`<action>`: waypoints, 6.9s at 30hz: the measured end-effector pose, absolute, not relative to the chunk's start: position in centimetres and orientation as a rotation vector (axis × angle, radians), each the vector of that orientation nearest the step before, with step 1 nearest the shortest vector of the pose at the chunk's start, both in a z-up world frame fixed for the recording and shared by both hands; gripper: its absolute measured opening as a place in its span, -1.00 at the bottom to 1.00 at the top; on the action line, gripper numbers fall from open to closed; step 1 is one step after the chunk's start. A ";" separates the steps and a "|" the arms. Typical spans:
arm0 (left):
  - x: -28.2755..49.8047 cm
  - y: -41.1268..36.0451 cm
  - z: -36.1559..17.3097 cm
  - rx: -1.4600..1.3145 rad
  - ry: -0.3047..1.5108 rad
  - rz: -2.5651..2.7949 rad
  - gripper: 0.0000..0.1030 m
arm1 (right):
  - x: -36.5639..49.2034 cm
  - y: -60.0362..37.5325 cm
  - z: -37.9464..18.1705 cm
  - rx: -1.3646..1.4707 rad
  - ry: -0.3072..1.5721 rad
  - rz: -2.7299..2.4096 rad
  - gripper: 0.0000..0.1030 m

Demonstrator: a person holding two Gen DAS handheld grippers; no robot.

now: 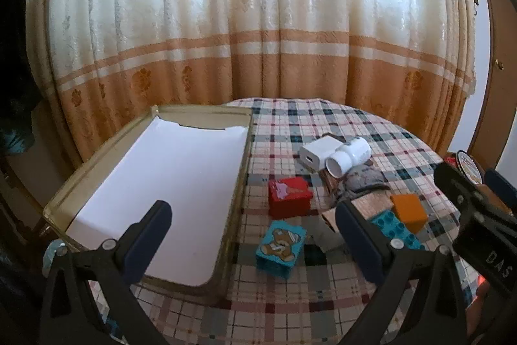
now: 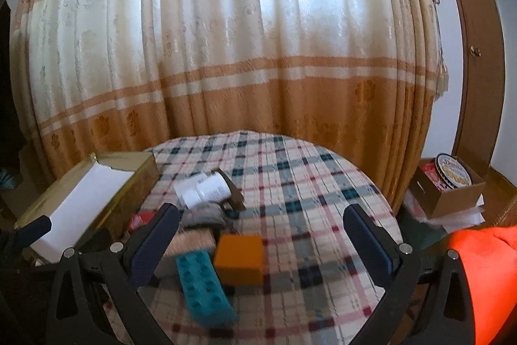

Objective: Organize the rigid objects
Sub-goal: 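Reach both tools toward the blocks beside the tray box, then grasp the large blue Lego brick with the right tool while the left tool grasps the pink box, then carry the pink box and blue brick into the tray box with both tools, then open both tools to release the pink box and blue brick in the tray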

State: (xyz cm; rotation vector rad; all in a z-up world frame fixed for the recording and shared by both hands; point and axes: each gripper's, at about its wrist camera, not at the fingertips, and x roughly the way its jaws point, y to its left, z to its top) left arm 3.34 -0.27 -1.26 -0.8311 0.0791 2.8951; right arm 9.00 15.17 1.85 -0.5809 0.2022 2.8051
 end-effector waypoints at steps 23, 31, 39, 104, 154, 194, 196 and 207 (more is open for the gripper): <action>4.4 -0.7 -1.3 -0.917 0.124 2.886 0.91 | 10.6 15.2 1.3 -0.668 0.208 2.852 0.83; 4.1 -2.2 -1.8 -0.980 0.083 2.909 0.91 | 10.3 14.1 0.0 -0.795 0.190 2.900 0.68; 4.2 -1.8 -2.1 -0.988 0.115 2.907 0.92 | 9.1 13.9 -1.3 -0.941 0.227 2.914 0.46; 0.6 8.1 -3.4 -1.057 0.261 2.343 -0.40 | 8.0 19.8 0.3 -0.867 0.500 2.831 -0.31; -3.0 -9.8 1.4 -0.986 -0.024 2.891 -0.54 | 0.6 4.9 2.7 -0.847 0.210 3.166 -0.31; -4.4 -13.7 -0.1 -1.093 -0.005 3.147 0.85 | -1.4 2.5 1.5 -0.727 0.240 3.208 0.56; -4.2 -13.2 -0.1 -1.086 0.002 3.148 0.89 | -1.0 3.0 1.6 -0.709 0.258 3.199 0.56; -2.6 -9.3 -0.8 -1.024 0.021 3.117 0.91 | 0.4 6.6 1.0 -0.687 0.302 3.087 0.56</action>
